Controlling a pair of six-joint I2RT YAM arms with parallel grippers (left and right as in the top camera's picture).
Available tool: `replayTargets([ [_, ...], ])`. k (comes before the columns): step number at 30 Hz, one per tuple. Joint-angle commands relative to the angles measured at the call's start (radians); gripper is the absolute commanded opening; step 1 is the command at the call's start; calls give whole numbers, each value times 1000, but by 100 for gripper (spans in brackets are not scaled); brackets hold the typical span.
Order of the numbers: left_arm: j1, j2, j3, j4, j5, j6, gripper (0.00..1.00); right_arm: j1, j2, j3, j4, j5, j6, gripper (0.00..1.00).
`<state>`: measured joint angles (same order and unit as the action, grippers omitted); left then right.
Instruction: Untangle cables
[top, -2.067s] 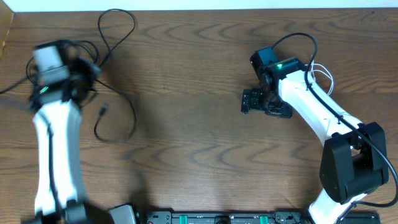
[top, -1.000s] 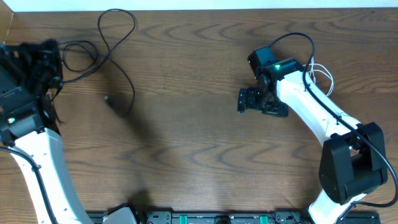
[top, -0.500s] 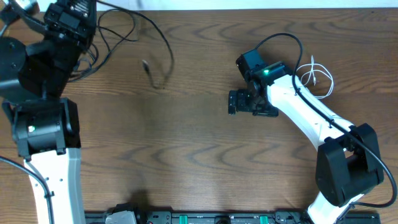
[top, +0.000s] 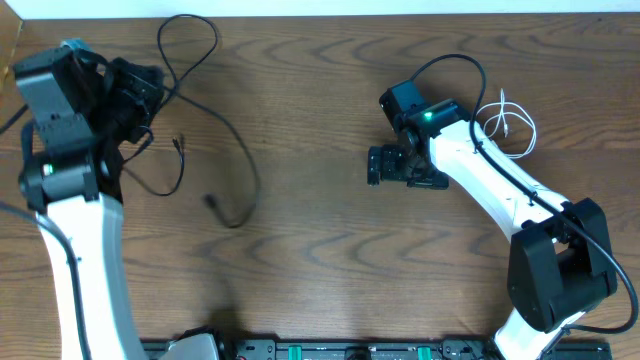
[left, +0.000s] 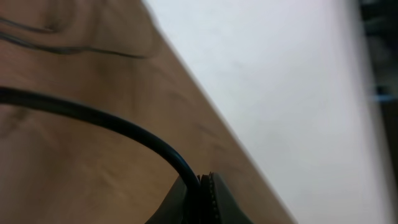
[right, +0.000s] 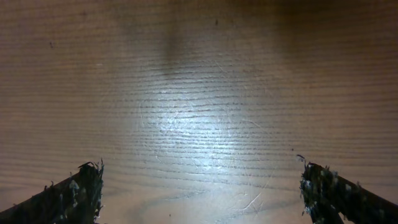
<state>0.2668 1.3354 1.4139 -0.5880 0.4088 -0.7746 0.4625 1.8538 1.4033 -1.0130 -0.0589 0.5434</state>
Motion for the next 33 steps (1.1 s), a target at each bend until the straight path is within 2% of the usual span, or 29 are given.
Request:
replayTargets([
  [1,84,91,8,-13,-65,142,8,6,-17,-5,-11,4,2,99],
  [11,360,222,8,-10,-10,76,8,6,-17,-5,-18,4,2,99],
  [16,490,272,8,-11,-108,-7,8,7,-17,-5,-16,4,2,99],
  [20,566,298,8,-23,-224,-13,8,7,-17,-5,-22,4,2,99],
  [21,578,307,7,-30,-247,-13,12,7,-17,-5,-21,4,2,99],
  [22,586,315,7,-35,-254,-12,22,7,-17,-5,-20,4,2,99],
  [25,599,351,5,-59,-253,-11,63,7,-17,-5,-16,3,2,99],
  [26,599,362,5,-72,-253,-9,68,7,-17,-5,-16,3,2,99],
  [28,595,385,4,-101,-249,-9,77,7,-17,-5,-16,3,2,99],
  [33,566,436,4,-203,-221,-8,78,7,-17,-5,-15,3,2,99],
])
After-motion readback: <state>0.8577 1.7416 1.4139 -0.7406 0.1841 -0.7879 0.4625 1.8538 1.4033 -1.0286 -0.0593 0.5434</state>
